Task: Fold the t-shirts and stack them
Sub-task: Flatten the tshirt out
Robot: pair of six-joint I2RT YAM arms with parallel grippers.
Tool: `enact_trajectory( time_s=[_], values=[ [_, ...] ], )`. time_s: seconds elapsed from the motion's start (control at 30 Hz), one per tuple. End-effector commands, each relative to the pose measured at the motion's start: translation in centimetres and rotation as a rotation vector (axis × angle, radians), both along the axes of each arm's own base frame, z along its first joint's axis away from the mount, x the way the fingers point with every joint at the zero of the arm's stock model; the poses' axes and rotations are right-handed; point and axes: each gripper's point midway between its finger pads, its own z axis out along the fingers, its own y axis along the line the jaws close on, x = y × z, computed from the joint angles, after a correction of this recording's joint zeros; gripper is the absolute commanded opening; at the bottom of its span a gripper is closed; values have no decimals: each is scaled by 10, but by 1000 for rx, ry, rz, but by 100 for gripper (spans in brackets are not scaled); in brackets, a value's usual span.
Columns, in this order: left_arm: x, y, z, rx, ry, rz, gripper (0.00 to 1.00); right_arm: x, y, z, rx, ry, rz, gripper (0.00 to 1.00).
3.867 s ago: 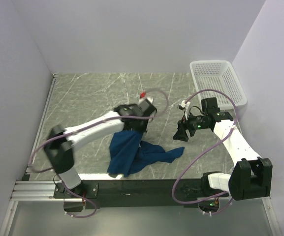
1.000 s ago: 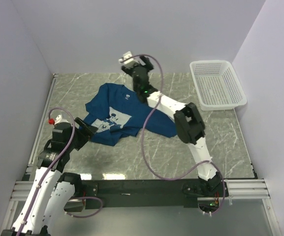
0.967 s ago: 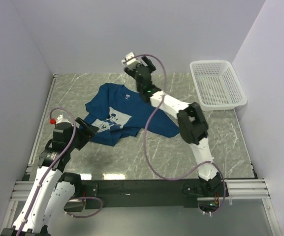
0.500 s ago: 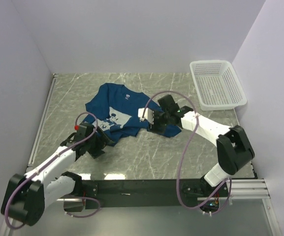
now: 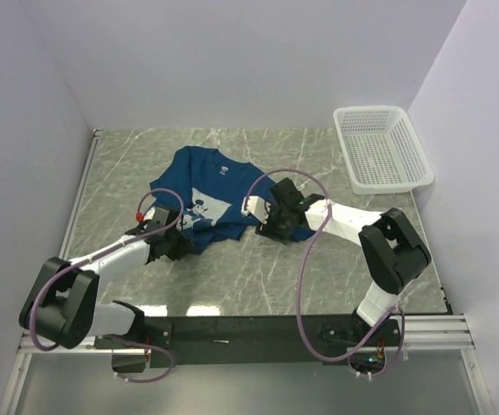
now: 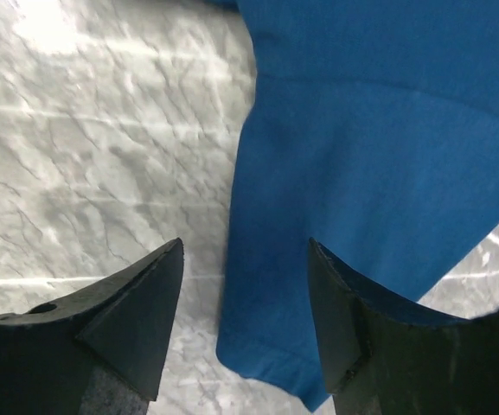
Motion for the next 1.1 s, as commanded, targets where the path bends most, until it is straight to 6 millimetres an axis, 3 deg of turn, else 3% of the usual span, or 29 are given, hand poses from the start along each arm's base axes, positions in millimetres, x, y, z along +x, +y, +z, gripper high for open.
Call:
enact_trajectory(
  time_s=[0.0,0.03,0.13,0.17,0.23,0.27,0.3,0.33,0.37,0.43,0.47,0.5,0.53,0.6,0.67,0.7,0.8,0.83,0.9,1.0,1.03,1.07],
  values=[
    [15,14,2,115,-34,8,20,-1,-12,-6,-55,11,-26,65],
    [15,16,2,131,-32,3,4,1,-18,-10,-72,16,-44,64],
    [12,23,19,165,-58,-13,1,7,-30,-18,-102,21,-94,56],
    [15,23,42,153,-122,-17,1,8,-34,-22,-112,33,-101,50],
    [4,31,58,173,-127,-22,0,7,-40,-23,-125,55,-105,18],
    [5,32,81,150,-187,-27,0,2,-49,-24,-141,80,-96,7],
    [-1,32,87,134,-188,-40,1,-4,-55,-19,-136,80,-83,0],
    [-11,33,98,74,-187,-61,0,-11,-67,-15,-135,99,-55,0],
    [-16,36,103,57,-185,-63,0,-13,-71,11,-84,49,-44,0],
    [-24,52,115,69,-210,-18,0,-35,-94,32,-51,51,-4,0],
    [-34,63,132,89,-244,9,0,-37,-103,71,16,-56,-11,0],
    [-37,72,142,107,-273,44,0,-39,-124,87,67,-81,-54,0],
    [-40,85,150,143,-300,98,0,-57,-136,95,60,-76,-10,0],
    [-49,89,168,138,-365,102,0,-76,-156,114,59,-154,-17,5],
    [-56,78,164,111,-366,21,23,-104,-164,109,23,-148,12,37],
    [-58,73,161,99,-360,-16,28,-119,-166,95,10,-112,27,46],
    [-71,71,154,98,-336,-54,65,-132,-171,85,19,-143,-22,51],
    [-73,74,158,100,-347,-40,83,-127,-174,86,23,-177,-61,52],
    [-71,78,180,99,-434,-12,90,-129,-176,78,15,-178,-68,53],
    [-67,76,207,82,-526,-15,90,-110,-171,82,55,-190,-107,55],
    [-61,71,214,66,-560,-27,87,-98,-163,89,107,-195,-137,57],
    [-54,64,203,51,-538,-53,85,-91,-141,95,211,-125,-96,58]
  ],
)
